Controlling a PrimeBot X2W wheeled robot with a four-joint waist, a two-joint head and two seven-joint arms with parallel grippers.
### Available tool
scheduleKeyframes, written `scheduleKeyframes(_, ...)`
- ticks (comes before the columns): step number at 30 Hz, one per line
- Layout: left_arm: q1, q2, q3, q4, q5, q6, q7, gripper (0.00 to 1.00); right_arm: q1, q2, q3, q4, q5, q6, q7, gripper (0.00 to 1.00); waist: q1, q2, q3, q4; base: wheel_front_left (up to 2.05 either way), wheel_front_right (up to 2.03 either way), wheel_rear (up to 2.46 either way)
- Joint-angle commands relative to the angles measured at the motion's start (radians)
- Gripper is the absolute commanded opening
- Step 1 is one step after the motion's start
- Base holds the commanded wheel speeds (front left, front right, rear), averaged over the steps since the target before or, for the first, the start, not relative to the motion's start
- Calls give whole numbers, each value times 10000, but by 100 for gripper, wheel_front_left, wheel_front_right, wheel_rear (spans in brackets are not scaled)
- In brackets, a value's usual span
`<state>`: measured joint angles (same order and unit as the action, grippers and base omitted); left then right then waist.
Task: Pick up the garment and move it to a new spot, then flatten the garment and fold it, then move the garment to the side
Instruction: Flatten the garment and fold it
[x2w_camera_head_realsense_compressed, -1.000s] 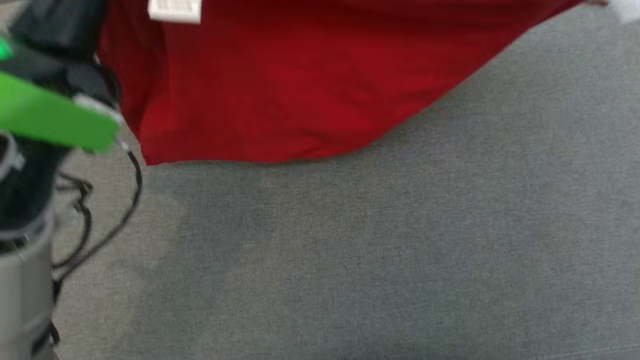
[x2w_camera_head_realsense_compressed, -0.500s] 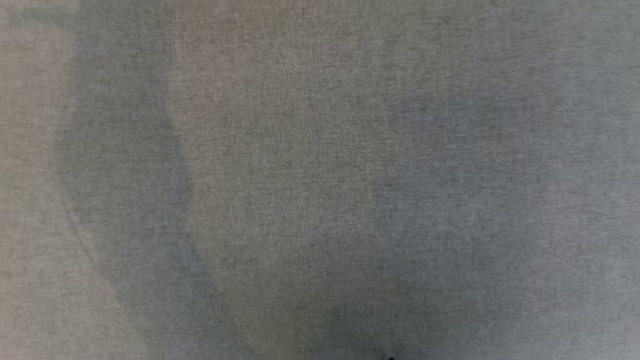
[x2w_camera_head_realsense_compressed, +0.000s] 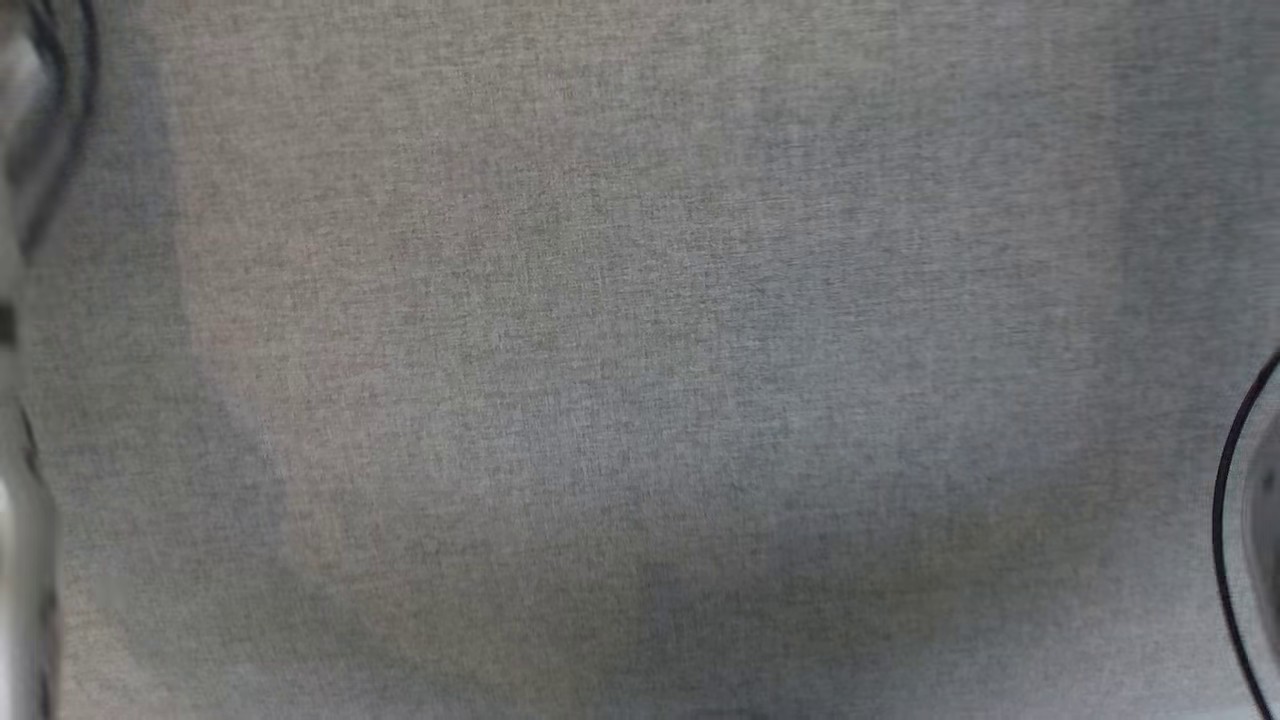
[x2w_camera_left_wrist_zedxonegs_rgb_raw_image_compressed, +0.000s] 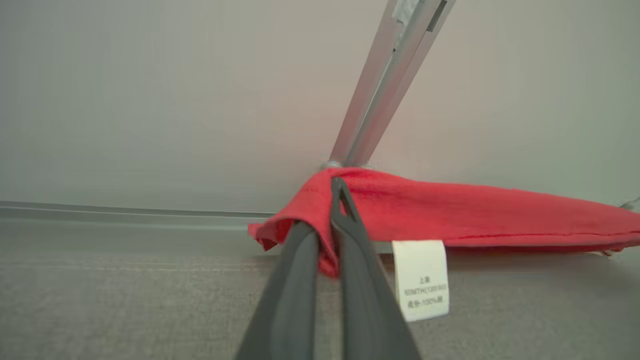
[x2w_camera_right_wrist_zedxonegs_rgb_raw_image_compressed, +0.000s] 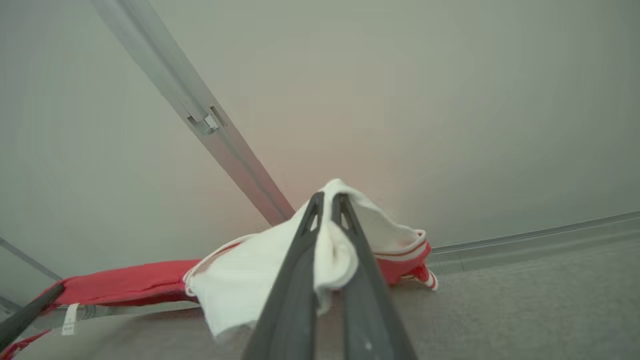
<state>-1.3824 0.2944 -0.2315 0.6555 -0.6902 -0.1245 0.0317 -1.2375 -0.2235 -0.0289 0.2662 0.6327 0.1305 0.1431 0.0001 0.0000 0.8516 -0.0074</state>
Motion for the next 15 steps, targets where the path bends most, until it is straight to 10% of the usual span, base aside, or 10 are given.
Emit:
scheduleKeyframes(1,860,235,15,-278,-233,-47,-100,0,969,-115,-119,-414,387,2,-207,0,-1,0,-1264,-295,0,0,0)
scheduleKeyframes(8,6578,695,95,-3383,-1669,111,440,0,7092,-594,-1322,-2980,1377,-15,-326,0,-1,0,-4100,-395,0,0,0)
scheduleKeyframes(15,12727,865,-190,-7105,-1894,1499,679,0,12310,455,-1932,-4595,1012,-15,305,0,-1,0,-5965,-662,0,0,0)
